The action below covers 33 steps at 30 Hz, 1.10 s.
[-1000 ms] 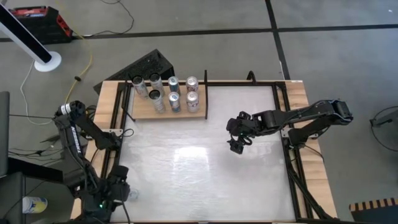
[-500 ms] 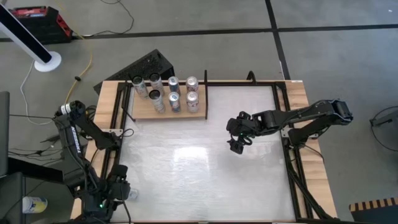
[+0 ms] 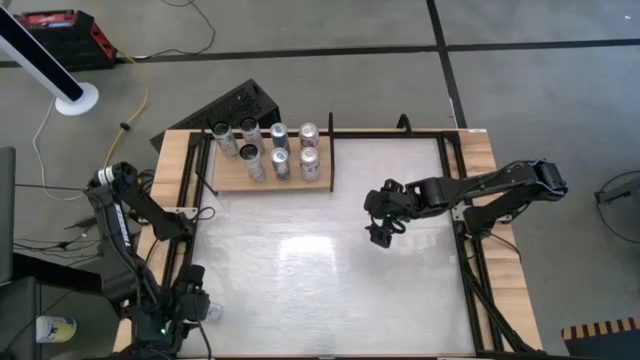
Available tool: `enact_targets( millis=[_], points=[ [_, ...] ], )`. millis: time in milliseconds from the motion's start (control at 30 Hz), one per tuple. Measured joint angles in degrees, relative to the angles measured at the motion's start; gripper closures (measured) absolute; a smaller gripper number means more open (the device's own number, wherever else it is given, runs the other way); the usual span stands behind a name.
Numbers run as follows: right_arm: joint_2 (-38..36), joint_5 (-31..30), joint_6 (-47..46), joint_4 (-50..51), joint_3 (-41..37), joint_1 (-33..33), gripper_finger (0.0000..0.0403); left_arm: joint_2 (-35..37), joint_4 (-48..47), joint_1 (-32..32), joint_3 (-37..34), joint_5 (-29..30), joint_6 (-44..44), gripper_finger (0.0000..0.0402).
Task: Place canned beverage on shelf
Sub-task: Put the red soda can on the shelf
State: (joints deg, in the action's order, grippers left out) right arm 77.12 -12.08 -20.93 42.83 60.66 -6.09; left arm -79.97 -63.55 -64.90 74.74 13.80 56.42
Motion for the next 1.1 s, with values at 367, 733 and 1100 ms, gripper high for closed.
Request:
enact_targets(
  millis=[367,733,1100],
  points=[
    [0.00,-0.04,0.37,-0.02,0.00,-1.53,0.0030,-2.70,-0.78,-0.37,-0.04,-1.74,-0.46,0.0128],
    [0.01,-0.09,0.37,-0.02,0.00,-1.51,0.0030,-2.66,-2.62,-0.39,-0.04,-3.10,1.84,0.0128],
    [0.00,-0.20,0.37,-0.02,0.00,-1.51,0.0030,-2.66,-2.60,-0.39,-0.04,-3.06,2.94,0.0128]
  ],
)
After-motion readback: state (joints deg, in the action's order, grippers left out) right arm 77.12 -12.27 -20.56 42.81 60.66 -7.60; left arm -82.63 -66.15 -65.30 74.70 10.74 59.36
